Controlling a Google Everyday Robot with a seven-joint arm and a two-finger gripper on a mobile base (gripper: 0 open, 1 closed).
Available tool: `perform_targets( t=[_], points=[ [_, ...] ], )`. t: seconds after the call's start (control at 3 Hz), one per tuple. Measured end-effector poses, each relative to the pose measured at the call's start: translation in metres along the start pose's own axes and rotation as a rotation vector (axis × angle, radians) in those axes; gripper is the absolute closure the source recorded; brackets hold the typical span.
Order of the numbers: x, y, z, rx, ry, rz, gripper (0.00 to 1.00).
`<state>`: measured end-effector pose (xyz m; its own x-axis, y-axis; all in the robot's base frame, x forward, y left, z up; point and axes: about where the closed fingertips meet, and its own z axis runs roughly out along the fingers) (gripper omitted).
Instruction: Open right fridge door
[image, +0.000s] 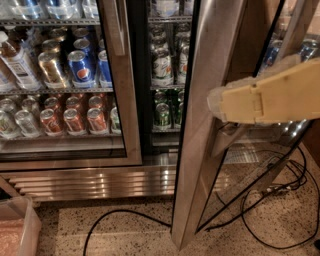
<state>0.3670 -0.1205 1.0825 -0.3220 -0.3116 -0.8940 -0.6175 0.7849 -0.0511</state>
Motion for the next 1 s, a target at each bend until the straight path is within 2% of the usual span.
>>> perform_targets(
  t=[0.33,1.0],
  points=[
    [-0.0062,-0.0163,-0.0122,0.058,-0.004,-0.014,0.00],
    [-0.0062,-0.0163,-0.0122,0.058,-0.004,-0.014,0.00]
  ],
)
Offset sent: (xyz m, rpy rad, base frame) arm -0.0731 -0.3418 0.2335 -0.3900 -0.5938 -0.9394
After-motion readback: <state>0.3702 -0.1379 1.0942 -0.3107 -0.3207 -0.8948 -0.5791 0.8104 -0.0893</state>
